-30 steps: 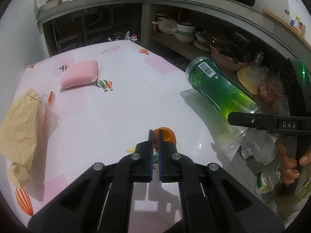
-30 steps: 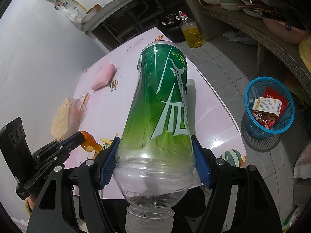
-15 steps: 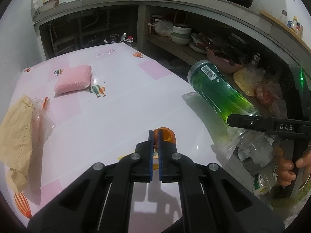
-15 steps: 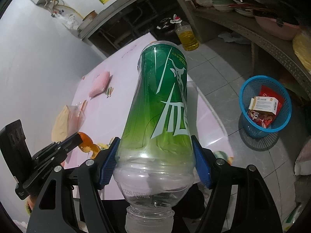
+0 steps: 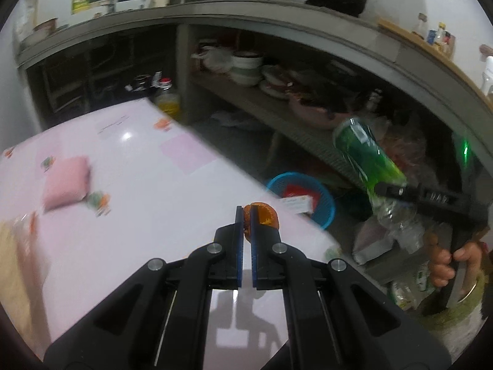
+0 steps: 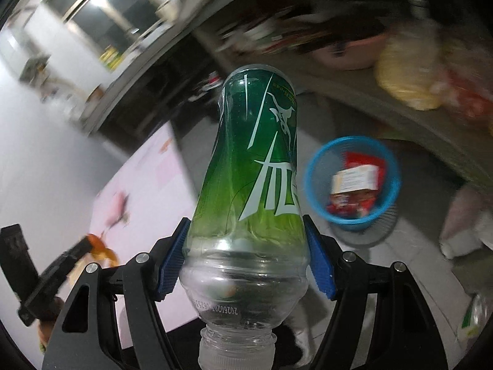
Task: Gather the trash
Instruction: 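Carry peel and green bottle over the blue wastebasket and open both tools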
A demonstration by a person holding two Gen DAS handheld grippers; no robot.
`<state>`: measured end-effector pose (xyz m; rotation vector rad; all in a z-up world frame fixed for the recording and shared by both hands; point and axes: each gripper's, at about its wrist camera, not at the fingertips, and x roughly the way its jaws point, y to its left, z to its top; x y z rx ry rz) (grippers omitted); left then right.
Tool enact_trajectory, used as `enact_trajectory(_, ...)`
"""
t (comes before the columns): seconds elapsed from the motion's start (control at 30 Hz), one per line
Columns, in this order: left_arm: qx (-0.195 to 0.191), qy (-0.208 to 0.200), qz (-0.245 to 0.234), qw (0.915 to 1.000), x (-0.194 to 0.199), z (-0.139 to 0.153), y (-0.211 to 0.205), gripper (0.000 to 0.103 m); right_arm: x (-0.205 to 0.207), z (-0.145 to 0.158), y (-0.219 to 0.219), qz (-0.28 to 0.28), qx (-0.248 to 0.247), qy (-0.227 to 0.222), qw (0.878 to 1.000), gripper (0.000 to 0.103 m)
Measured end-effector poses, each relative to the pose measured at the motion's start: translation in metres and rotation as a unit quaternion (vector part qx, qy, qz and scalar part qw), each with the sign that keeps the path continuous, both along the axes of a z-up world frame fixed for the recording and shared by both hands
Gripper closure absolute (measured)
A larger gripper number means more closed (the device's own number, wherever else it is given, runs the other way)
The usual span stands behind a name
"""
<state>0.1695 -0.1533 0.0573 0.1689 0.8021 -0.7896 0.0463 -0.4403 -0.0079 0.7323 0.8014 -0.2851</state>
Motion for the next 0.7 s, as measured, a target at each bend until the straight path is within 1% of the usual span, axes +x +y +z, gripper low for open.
enact_trajectory(0.1, -0.015, 0.024, -0.024, 0.9993, 0.014, 0.003, -0.032, 0.101, -0.018, -0.013, -0.022, -0.037, 0.007, 0.017, 0.999, 0.034)
enact_trajectory(0.2, -0.020, 0.065, -0.053, 0.9963, 0.029, -0.006, -0.073, 0.101, -0.028, -0.033, -0.040, -0.061, 0.028, 0.033, 0.997, 0.034)
enact_trajectory(0.3, -0.010, 0.109, -0.072, 0.9914, 0.042, -0.025, -0.111, 0.101, -0.033, -0.060, -0.053, -0.076, 0.062, 0.048, 0.994, 0.034)
enact_trajectory(0.4, 0.015, 0.140, -0.083, 0.9865, 0.054, -0.050, -0.153, 0.101, -0.034, -0.085, -0.063, -0.087, 0.100, 0.058, 0.990, 0.034)
enact_trajectory(0.53, 0.057, 0.140, -0.093, 0.9841, 0.060, -0.078, -0.197, 0.101, -0.032, -0.118, -0.076, -0.098, 0.138, 0.072, 0.983, 0.034)
enact_trajectory(0.63, 0.077, 0.148, -0.094, 0.9815, 0.072, -0.098, -0.229, 0.101, -0.028, -0.135, -0.082, -0.103, 0.152, 0.081, 0.980, 0.034)
enact_trajectory(0.7, 0.077, 0.143, -0.094, 0.9822, 0.081, -0.107, -0.253, 0.100, -0.025, -0.143, -0.086, -0.106, 0.156, 0.086, 0.978, 0.034)
